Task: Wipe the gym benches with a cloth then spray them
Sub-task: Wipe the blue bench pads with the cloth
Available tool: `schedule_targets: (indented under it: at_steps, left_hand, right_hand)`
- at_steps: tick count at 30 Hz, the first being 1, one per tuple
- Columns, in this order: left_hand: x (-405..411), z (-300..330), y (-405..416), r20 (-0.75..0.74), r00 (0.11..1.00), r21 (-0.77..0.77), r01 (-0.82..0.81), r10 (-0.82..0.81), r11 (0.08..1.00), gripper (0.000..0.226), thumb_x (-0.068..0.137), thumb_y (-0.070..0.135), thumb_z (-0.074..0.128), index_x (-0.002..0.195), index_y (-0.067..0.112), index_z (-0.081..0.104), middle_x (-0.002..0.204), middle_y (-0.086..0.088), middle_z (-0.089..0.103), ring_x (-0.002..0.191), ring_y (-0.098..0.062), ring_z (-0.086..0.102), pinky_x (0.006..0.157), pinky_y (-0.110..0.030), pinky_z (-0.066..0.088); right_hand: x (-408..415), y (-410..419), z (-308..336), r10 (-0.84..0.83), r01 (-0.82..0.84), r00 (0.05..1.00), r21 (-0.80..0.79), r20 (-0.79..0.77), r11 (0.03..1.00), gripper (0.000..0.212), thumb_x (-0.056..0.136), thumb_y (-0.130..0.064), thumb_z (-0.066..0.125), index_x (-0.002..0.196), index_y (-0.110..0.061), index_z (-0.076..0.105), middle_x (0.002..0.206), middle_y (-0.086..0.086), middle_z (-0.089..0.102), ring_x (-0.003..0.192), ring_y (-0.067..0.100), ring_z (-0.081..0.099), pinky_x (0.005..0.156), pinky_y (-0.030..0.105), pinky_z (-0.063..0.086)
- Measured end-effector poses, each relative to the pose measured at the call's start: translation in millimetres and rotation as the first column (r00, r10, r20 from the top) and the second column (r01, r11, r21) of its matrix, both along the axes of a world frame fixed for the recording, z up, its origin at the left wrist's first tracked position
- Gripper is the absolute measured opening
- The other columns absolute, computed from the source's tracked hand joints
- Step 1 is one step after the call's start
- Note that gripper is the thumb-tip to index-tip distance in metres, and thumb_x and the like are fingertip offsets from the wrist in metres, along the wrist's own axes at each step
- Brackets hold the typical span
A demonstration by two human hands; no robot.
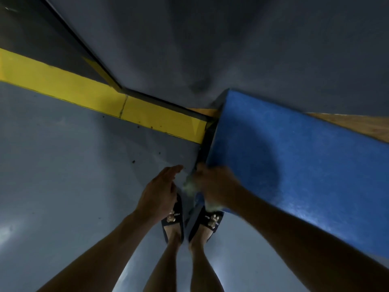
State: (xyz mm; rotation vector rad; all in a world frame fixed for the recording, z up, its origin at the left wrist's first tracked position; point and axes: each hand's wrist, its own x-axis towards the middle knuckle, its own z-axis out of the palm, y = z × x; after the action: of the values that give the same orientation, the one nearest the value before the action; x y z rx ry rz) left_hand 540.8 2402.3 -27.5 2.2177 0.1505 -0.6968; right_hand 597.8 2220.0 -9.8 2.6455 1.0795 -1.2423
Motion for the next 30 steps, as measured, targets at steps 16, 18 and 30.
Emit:
schedule_targets:
  at_steps: [16, 18, 30]
  left_hand:
    - [32, 0, -10, 0.04, 0.999, -0.024, -0.001, 0.002, 1.0, 0.046, 0.097, 0.008, 0.042, 0.14, 0.025, 0.047, 0.137, 0.005, 0.054, 0.112, -0.013, 0.06, 0.092, -0.035, 0.052]
    - [36, -1, -7, 0.051, 0.999, -0.015, 0.004, -0.004, 1.0, 0.045, 0.097, 0.009, 0.043, 0.139, 0.026, 0.046, 0.136, 0.005, 0.054, 0.115, -0.013, 0.059, 0.093, -0.034, 0.051]
    - [33, 1, -4, 0.058, 0.998, -0.028, 0.032, -0.03, 0.999, 0.045, 0.098, 0.009, 0.044, 0.141, 0.024, 0.045, 0.137, 0.005, 0.054, 0.117, -0.009, 0.057, 0.095, -0.031, 0.051]
  right_hand:
    - [24, -6, -19, 0.081, -0.094, 0.971, 0.046, 0.226, 0.994, 0.045, 0.063, -0.033, 0.082, 0.105, -0.027, 0.069, 0.119, 0.007, 0.056, 0.098, 0.03, 0.058, 0.078, 0.044, 0.048]
    - [71, -12, -23, 0.016, -0.025, 0.951, 0.026, 0.308, 0.999, 0.047, 0.062, -0.026, 0.082, 0.106, -0.035, 0.067, 0.116, 0.004, 0.053, 0.099, 0.03, 0.057, 0.079, 0.042, 0.047]
    - [144, -67, -34, -0.588, 0.523, 0.5, 0.32, 0.636, 0.79, 0.03, 0.083, -0.013, 0.06, 0.113, -0.009, 0.058, 0.112, 0.013, 0.056, 0.09, 0.037, 0.054, 0.063, 0.041, 0.047]
